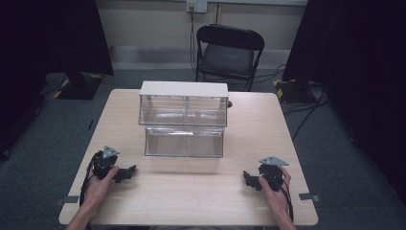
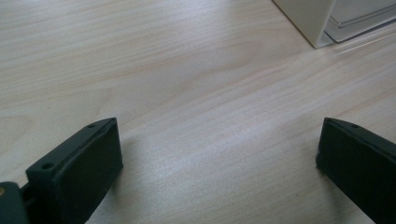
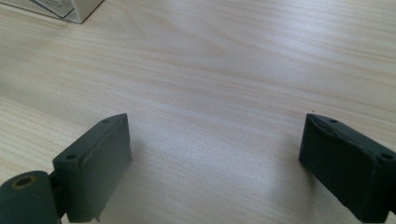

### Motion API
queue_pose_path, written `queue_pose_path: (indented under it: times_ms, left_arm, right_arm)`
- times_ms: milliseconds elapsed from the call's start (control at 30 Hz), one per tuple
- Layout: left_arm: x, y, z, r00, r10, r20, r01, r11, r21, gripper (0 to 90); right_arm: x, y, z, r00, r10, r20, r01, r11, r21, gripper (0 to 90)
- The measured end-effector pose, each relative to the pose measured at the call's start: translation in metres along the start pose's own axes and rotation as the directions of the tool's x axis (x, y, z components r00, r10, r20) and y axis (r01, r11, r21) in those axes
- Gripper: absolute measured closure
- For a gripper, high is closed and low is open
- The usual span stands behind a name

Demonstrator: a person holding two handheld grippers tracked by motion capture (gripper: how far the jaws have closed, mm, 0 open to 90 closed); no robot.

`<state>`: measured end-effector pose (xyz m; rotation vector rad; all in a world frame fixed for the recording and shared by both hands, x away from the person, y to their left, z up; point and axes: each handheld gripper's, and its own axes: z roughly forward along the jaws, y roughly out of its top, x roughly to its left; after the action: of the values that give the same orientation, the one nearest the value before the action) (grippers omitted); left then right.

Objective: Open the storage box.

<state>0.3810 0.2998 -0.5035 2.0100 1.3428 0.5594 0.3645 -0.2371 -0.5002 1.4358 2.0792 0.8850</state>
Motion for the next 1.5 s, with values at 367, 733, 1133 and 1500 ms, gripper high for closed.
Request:
queue_pose_path:
  times_ms: [367, 733, 1133, 1500]
  left_arm:
    - [0.0, 0.0, 0.0, 1.0, 0.001, 0.0, -0.001, 1.0, 0.0, 0.0]
    - [0.0, 0.0, 0.0, 1.0, 0.0, -0.002, 0.0, 1.0, 0.0, 0.0]
    - [0.0, 0.0, 0.0, 1.0, 0.0, -0.002, 0.0, 1.0, 0.001, 0.0]
    - [0.0, 0.0, 0.0, 1.0, 0.001, -0.002, -0.001, 1.0, 0.001, 0.0]
  right_arm:
    - [0.005, 0.009, -0.008, 0.9996, 0.009, -0.026, -0.011, 0.999, -0.045, 14.3]
    - [0.011, 0.019, -0.014, 0.9942, 0.036, -0.101, -0.045, 0.995, -0.084, 14.3]
    - [0.029, 0.032, -0.024, 0.9859, -0.009, -0.167, -0.012, 0.992, -0.122, 14.1]
    - [0.045, 0.041, -0.029, 0.9759, -0.075, -0.205, 0.043, 0.987, -0.157, 14.2]
